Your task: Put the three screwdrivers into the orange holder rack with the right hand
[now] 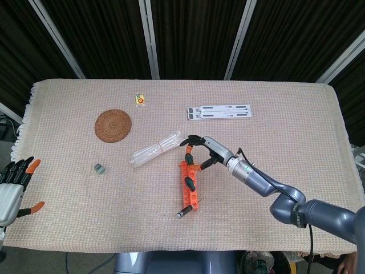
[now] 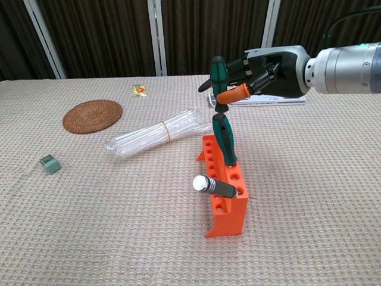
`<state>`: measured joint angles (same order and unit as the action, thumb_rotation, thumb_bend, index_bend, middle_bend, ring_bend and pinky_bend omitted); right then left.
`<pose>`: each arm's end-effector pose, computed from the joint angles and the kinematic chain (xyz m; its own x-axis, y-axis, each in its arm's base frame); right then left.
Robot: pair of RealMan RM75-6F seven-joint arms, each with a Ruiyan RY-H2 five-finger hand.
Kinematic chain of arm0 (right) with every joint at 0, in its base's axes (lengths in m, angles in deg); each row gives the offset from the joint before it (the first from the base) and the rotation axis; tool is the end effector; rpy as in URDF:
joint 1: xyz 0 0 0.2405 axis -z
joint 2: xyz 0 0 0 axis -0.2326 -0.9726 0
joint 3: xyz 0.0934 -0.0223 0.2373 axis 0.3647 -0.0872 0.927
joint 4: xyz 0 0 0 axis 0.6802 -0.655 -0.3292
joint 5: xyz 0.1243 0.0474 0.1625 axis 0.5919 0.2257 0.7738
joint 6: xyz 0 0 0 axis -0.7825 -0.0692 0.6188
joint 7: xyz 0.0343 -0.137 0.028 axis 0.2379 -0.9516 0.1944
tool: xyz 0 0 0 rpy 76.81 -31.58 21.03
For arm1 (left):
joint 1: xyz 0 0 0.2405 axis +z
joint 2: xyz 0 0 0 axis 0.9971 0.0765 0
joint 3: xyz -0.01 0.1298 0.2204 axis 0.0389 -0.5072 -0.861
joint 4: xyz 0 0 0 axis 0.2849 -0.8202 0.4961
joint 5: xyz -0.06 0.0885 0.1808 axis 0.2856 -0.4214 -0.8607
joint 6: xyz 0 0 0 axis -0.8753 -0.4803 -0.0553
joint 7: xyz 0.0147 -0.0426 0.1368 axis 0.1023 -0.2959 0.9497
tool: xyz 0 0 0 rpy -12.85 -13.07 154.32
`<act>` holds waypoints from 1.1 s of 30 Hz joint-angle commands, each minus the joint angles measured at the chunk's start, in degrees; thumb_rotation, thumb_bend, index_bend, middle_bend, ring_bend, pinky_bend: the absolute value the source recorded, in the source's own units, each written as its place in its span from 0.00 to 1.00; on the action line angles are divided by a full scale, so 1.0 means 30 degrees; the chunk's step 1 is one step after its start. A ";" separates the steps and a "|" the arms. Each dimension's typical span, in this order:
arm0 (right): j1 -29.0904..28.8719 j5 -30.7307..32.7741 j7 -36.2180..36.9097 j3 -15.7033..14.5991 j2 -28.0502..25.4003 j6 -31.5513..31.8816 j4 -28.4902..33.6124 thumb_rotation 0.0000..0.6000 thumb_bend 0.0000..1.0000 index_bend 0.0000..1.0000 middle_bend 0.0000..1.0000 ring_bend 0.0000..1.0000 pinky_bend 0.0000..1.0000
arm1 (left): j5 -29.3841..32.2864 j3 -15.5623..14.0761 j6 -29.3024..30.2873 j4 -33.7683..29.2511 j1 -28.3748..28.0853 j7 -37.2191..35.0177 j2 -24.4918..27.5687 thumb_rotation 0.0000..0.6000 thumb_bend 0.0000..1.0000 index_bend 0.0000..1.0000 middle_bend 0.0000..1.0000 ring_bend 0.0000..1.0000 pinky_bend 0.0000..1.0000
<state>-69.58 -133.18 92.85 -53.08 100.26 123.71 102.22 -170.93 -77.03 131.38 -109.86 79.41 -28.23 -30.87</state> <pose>-0.1015 -0.3906 0.0141 -0.3688 -0.7409 0.5613 -0.8311 -0.0077 -0.5561 -0.3041 0.1774 0.1571 0.4887 0.0704 0.8696 0.8722 -0.0654 -0.4848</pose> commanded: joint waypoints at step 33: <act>-0.0432 0.0283 -0.0430 -0.0177 -0.0265 -0.0377 0.0472 1.00 0.22 0.42 0.18 0.00 0.00 | -0.0001 -0.0008 -0.0127 0.0239 -0.0062 -0.0346 -0.0065 1.00 0.06 0.00 0.00 0.00 0.00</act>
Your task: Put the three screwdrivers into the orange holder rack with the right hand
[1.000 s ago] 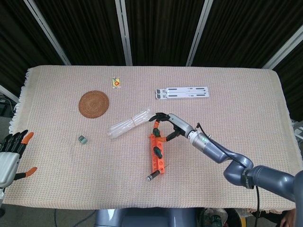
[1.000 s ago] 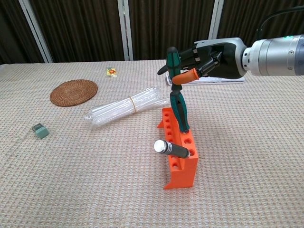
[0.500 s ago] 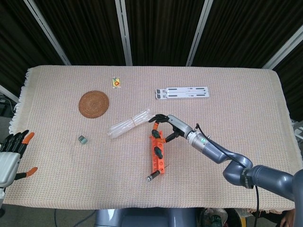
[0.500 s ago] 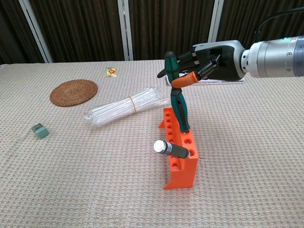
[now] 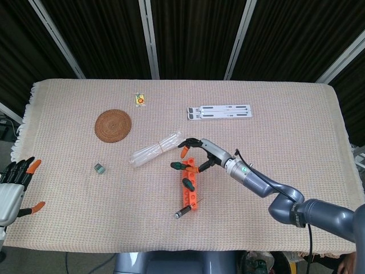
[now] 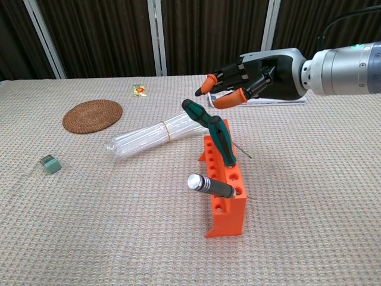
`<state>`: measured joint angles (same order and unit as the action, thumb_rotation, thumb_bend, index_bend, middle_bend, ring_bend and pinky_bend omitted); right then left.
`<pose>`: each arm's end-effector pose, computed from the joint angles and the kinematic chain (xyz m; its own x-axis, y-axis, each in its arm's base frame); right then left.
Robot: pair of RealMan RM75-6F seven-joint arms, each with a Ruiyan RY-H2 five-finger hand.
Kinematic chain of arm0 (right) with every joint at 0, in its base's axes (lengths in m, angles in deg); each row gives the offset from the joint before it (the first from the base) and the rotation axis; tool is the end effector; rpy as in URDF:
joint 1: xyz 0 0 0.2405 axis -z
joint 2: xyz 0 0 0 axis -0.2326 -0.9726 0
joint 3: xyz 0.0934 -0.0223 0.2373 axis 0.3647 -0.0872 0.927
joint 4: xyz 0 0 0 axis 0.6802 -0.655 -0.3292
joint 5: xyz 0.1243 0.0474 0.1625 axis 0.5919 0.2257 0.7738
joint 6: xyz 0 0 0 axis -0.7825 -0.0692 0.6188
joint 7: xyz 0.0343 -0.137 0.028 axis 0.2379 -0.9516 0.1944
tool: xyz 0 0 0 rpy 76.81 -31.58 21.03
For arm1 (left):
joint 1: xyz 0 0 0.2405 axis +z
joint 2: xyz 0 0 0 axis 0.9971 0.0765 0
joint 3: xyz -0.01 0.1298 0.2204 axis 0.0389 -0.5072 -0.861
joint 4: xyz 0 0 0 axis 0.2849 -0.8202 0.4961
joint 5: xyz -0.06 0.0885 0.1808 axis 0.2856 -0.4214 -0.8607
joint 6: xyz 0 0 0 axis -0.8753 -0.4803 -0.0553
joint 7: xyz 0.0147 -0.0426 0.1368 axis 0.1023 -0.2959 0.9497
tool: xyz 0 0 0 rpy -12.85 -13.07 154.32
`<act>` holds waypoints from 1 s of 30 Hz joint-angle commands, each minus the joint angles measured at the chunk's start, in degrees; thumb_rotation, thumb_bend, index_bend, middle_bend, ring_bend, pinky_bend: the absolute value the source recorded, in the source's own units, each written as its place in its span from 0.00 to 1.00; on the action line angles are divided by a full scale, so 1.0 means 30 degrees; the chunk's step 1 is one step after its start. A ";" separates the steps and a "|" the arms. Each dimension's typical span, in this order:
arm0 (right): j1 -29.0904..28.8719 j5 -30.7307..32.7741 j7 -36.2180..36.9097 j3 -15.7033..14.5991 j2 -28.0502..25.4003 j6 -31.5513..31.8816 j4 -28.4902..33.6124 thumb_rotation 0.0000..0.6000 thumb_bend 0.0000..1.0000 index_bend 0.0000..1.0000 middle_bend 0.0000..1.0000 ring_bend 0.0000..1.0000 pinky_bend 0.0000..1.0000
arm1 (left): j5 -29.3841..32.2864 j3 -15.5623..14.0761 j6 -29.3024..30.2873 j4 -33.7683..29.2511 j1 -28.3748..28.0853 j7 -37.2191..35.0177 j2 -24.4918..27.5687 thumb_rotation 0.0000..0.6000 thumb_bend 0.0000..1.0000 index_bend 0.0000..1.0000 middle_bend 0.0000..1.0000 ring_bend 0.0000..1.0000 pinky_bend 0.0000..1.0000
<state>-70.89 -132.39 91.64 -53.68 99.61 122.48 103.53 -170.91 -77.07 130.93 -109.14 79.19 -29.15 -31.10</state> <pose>-0.0958 -0.3882 0.0124 -0.3416 -0.7566 0.5576 -0.8455 -0.0116 -0.5338 -0.3062 0.1786 0.1560 0.4825 0.0773 0.8725 0.8756 -0.0674 -0.4783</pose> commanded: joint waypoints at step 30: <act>0.6931 0.6189 -2.3173 -0.0330 -0.2247 1.0759 0.2216 1.00 0.35 0.26 0.06 0.00 0.00 | 0.1029 0.0709 0.0933 0.0422 0.0416 0.0246 -0.0567 1.00 0.06 0.00 0.00 0.00 0.00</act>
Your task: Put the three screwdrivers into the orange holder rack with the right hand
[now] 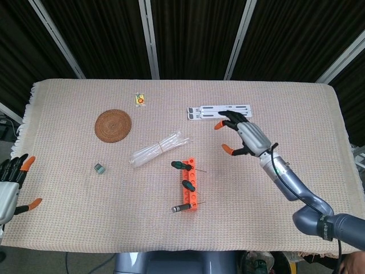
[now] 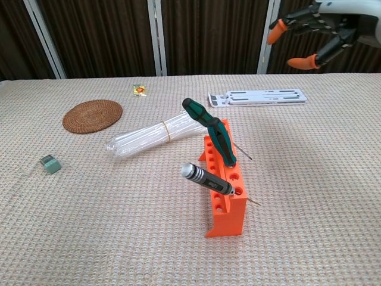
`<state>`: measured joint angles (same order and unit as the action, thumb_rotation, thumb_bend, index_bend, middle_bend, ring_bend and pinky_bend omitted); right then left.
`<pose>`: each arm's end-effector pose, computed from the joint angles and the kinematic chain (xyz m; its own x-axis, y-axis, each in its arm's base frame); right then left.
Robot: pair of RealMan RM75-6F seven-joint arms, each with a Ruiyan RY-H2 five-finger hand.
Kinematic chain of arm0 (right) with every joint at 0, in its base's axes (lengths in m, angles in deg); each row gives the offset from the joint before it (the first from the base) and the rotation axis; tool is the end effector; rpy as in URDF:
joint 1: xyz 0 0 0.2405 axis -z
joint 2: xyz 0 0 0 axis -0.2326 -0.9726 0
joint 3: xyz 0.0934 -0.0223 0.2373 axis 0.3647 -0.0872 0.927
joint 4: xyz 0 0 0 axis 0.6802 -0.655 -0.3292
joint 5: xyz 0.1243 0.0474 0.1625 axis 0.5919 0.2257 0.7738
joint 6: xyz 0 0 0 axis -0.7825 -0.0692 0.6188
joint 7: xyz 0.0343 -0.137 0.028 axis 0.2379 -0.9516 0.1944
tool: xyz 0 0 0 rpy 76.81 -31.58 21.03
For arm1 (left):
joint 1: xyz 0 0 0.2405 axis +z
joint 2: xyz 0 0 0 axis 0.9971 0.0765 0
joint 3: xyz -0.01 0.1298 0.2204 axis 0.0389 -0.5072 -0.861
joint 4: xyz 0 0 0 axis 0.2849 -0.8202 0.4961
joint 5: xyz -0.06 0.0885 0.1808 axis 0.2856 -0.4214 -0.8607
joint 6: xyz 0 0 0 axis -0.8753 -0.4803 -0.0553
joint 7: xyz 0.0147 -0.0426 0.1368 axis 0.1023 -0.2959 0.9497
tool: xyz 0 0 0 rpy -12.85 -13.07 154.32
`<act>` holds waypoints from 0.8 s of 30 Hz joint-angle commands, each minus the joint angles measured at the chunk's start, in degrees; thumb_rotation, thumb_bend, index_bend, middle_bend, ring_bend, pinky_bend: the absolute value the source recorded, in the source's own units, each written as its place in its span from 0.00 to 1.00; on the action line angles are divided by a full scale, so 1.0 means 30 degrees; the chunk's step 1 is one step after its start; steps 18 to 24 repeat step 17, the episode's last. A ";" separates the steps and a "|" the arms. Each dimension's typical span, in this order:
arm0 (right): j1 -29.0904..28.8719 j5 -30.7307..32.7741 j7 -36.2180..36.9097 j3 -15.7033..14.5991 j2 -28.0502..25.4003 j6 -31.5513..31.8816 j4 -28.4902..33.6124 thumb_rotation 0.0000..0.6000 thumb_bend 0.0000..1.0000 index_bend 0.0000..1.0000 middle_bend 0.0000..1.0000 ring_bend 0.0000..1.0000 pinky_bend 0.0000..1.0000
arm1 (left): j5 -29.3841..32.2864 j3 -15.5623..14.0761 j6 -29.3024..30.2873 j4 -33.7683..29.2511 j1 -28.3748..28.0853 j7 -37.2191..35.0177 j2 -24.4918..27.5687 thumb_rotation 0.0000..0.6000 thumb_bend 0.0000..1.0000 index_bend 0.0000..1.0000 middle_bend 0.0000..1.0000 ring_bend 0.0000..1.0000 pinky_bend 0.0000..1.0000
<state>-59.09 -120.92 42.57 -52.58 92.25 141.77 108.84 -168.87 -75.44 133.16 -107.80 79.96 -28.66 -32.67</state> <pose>-0.1563 -0.3855 0.0972 0.0841 -0.2792 0.9566 -0.9327 -0.3600 -0.0231 -0.3109 0.1813 0.1603 0.4802 0.0199 0.8769 0.8772 -0.0168 -0.4799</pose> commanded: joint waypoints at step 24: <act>0.8310 0.2292 -1.0312 -0.2753 -0.0291 0.8578 0.2118 1.00 0.23 0.03 0.00 0.00 0.00 | 0.1033 0.0664 0.1310 -0.0527 0.0597 0.2159 -0.1027 1.00 0.09 0.00 0.00 0.00 0.00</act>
